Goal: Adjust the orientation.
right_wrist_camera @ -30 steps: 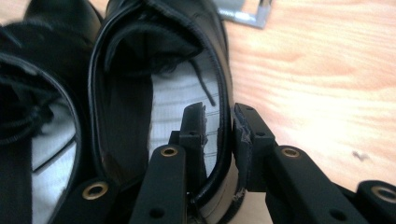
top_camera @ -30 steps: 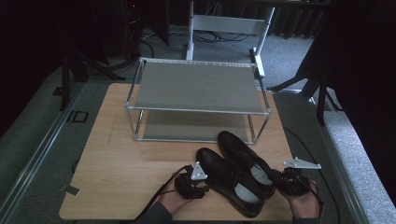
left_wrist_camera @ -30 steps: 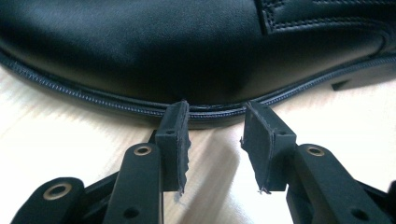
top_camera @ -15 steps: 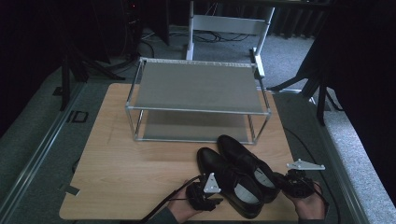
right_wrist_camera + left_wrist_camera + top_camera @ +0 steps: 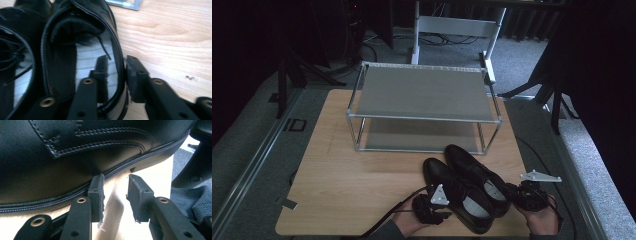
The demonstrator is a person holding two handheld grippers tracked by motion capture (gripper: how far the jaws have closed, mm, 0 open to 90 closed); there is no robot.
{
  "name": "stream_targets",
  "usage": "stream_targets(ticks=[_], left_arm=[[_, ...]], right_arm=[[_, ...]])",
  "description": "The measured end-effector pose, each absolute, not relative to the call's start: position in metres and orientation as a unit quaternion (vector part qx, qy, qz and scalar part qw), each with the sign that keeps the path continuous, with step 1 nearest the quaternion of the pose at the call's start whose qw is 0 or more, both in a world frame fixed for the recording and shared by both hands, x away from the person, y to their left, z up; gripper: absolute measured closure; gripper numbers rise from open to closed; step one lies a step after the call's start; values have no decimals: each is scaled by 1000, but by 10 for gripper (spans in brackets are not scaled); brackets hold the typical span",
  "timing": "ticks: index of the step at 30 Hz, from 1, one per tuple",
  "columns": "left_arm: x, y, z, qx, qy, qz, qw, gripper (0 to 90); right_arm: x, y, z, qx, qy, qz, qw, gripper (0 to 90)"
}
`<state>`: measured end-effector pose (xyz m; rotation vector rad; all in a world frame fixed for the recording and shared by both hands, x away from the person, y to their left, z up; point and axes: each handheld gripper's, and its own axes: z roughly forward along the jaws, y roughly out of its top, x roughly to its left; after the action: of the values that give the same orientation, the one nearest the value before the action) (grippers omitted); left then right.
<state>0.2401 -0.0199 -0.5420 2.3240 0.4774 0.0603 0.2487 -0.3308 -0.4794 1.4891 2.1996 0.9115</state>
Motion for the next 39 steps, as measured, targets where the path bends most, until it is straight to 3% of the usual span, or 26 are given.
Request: stream_targets(ticks=[5,12,39], left_arm=[[241,-12,-541,904,197,33,379,627],[247,10,-535,894,223,50,386,624],[258,37,-531,877,264,61,397,614]], right_arm=[[237,-323,-463,494,780,324,208,557],[227,-306,-453,461,799,336,191,506],[233,-275,-468,445,840,284,130,542]])
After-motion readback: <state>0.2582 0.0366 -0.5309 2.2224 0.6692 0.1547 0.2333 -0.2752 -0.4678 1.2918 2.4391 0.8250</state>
